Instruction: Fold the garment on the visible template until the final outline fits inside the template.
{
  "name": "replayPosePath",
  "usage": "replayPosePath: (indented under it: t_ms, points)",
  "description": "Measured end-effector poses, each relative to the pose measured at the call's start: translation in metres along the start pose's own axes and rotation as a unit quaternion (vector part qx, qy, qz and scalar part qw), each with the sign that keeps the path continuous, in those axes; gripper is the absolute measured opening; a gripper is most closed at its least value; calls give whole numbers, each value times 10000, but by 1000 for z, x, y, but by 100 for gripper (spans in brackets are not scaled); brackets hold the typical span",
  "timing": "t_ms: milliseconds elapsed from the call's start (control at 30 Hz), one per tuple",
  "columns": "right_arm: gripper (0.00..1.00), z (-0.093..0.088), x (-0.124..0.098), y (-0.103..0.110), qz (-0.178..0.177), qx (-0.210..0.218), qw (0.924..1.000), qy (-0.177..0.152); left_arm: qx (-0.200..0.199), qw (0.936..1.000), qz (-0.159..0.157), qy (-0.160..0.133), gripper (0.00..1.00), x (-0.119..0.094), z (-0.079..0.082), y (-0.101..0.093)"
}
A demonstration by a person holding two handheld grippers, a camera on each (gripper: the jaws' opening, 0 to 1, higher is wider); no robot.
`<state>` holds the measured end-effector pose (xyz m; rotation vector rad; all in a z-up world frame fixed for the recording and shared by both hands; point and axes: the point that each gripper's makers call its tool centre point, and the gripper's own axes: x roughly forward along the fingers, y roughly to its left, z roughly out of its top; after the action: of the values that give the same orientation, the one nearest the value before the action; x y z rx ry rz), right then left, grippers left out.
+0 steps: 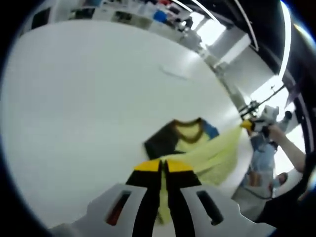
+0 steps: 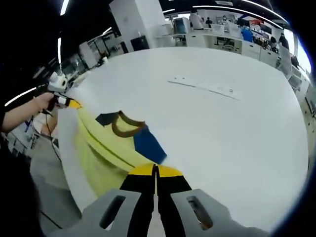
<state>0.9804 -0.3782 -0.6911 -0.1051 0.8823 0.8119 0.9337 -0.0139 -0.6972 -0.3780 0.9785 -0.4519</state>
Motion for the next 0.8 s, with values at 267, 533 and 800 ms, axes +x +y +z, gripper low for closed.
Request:
replayPosePath:
  t_ms: [267,533,800]
  points:
    - [1,-8,20,-13,34,262,9996,116,-51,9998,119,121,0,20,0,14]
    - [1,-17,38,-23,13,349,9990,273,-125,9996,179,202,0,38,0,33]
    - [1,-23,47,-30,6,439,9985,336,-203,9992,187,302,0,48,-2,40]
